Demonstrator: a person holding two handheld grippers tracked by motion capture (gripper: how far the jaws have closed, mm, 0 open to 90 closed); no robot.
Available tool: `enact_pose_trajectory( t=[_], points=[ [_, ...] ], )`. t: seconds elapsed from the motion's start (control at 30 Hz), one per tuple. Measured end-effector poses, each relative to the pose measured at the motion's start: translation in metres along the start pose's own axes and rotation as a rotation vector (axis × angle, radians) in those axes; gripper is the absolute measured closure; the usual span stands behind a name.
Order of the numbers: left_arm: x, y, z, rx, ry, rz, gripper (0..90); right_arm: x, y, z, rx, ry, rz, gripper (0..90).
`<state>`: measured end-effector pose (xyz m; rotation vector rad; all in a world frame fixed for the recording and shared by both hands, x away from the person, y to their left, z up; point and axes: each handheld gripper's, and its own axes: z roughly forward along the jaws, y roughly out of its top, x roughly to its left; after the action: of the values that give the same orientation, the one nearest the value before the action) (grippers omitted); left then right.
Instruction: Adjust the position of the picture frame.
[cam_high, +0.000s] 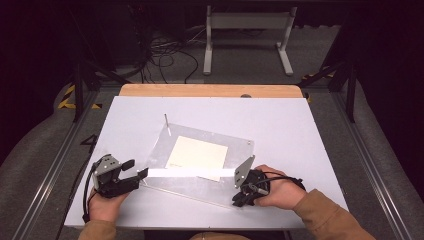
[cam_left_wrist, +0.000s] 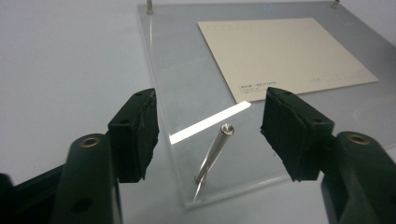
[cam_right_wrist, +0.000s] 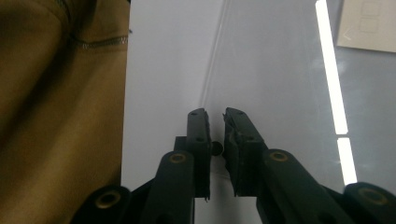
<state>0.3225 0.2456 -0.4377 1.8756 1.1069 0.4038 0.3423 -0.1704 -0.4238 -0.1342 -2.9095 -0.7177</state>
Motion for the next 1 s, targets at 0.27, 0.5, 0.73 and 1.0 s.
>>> enact_pose_trajectory(
  t=[0.27, 0.5, 0.73, 1.0],
  points=[
    [0.000, -0.004, -0.003, 0.046, 0.031, -0.001, 58.1, -0.010, -0.016, -0.032, -0.228, -0.089, 0.061, 67.5],
    [-0.012, 0.007, 0.000, 0.052, 0.105, 0.128, 84.9, -0.020, -0.034, -0.045, -0.326, -0.147, 0.114, 68.2],
    [0.015, 0.039, 0.034, 0.048, 0.168, 0.103, 84.9, -0.027, -0.044, -0.062, -0.366, -0.222, 0.152, 68.4],
    [0.040, 0.073, 0.075, 0.064, 0.188, 0.079, 84.8, -0.040, -0.058, -0.074, -0.358, -0.270, 0.211, 69.7]
  ],
)
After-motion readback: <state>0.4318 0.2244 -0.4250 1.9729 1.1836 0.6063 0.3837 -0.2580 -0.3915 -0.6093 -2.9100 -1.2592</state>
